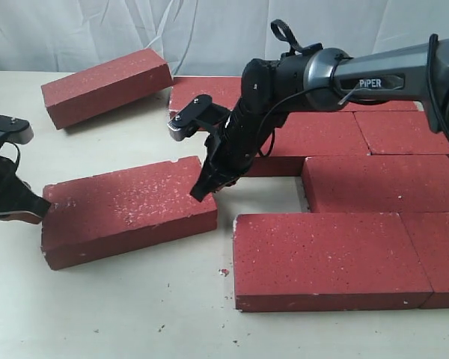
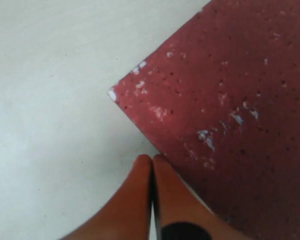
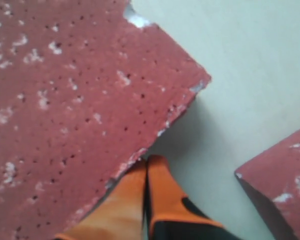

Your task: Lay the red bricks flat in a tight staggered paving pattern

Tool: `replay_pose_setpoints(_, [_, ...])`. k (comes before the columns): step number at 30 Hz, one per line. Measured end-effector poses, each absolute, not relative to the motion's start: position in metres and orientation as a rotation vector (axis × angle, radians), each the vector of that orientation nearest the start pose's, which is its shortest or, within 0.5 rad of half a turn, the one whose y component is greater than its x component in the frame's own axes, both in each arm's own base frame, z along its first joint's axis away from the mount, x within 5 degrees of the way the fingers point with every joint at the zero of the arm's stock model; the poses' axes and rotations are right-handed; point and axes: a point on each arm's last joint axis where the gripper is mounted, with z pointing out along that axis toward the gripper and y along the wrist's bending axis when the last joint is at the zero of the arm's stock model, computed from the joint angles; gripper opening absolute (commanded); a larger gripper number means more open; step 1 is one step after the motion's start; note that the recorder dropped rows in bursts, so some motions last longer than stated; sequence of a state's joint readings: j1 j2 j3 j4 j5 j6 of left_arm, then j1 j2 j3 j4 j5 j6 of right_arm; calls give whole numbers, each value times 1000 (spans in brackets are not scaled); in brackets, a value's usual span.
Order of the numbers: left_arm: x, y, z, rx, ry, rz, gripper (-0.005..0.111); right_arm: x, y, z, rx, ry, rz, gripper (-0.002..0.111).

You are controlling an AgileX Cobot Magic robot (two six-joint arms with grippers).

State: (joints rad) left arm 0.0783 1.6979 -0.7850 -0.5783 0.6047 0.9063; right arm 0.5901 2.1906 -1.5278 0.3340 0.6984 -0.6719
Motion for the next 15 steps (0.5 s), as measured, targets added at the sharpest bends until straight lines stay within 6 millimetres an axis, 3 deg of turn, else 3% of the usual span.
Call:
replay_pose_setpoints(8, [290,-6,147,501,2744,-347,0,350,261,144,-1448,2487,378,-1])
replay_pose_setpoints(15, [290,-7,148,482,2746,-374,0,347,258,144,-1492,2515,375,-1])
